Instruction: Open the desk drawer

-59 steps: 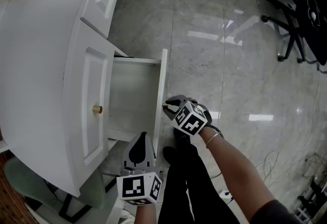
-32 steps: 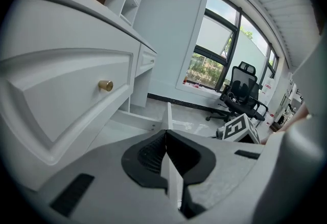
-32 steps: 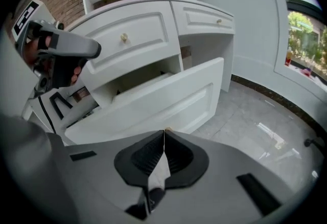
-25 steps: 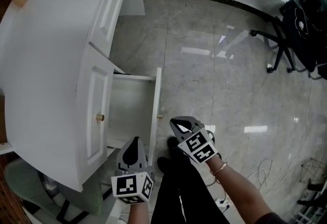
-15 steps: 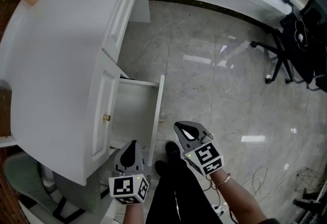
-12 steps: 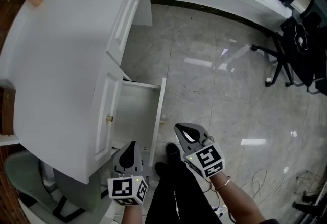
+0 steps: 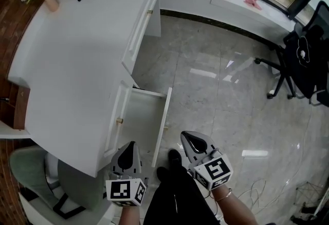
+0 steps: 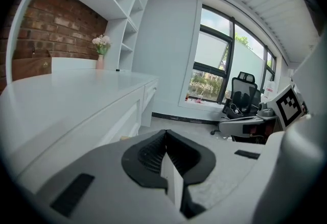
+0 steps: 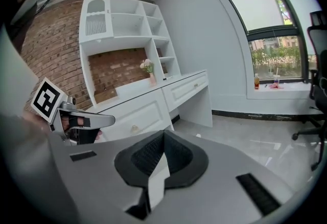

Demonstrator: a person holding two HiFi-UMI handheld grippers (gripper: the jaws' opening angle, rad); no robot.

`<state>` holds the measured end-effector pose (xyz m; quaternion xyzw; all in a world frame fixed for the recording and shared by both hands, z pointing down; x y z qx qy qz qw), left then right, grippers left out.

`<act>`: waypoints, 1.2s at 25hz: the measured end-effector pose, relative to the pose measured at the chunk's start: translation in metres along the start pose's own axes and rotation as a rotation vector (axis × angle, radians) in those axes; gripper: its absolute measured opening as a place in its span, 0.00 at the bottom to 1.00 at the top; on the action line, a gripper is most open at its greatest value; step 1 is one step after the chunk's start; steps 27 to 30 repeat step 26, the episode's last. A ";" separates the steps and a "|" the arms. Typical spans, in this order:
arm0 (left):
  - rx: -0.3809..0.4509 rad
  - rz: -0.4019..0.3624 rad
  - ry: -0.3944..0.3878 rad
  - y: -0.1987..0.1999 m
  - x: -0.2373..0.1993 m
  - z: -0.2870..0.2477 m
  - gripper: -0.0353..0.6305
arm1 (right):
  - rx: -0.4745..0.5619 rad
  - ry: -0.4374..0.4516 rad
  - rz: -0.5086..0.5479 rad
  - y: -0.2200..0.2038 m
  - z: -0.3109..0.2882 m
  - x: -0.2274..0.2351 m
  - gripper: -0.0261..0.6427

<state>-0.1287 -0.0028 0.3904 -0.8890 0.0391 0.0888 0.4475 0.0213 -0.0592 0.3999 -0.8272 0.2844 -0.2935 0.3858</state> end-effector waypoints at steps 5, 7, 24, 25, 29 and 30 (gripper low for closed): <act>0.015 -0.011 0.005 0.011 0.005 0.014 0.07 | 0.022 0.012 0.036 0.014 0.013 -0.002 0.04; 0.019 -0.014 0.008 0.014 0.007 0.020 0.07 | 0.026 0.019 0.034 0.019 0.018 -0.002 0.05; 0.040 -0.052 0.028 0.040 0.009 0.050 0.07 | 0.066 0.034 -0.015 0.045 0.048 -0.011 0.05; 0.039 -0.052 0.027 0.041 0.010 0.051 0.07 | 0.063 0.032 -0.015 0.046 0.050 -0.012 0.05; 0.039 -0.052 0.027 0.042 0.011 0.053 0.07 | 0.060 0.029 -0.015 0.046 0.053 -0.012 0.05; 0.039 -0.052 0.027 0.042 0.011 0.053 0.07 | 0.060 0.029 -0.015 0.046 0.053 -0.012 0.05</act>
Point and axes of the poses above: the fingertips, and each gripper's own axes: z backward along the fingers, x to its right, y out of its top, the point moved 1 cm from there along z, backward along the fingers, and after that the axes turned 6 degrees about -x, right-handed, at the moved point
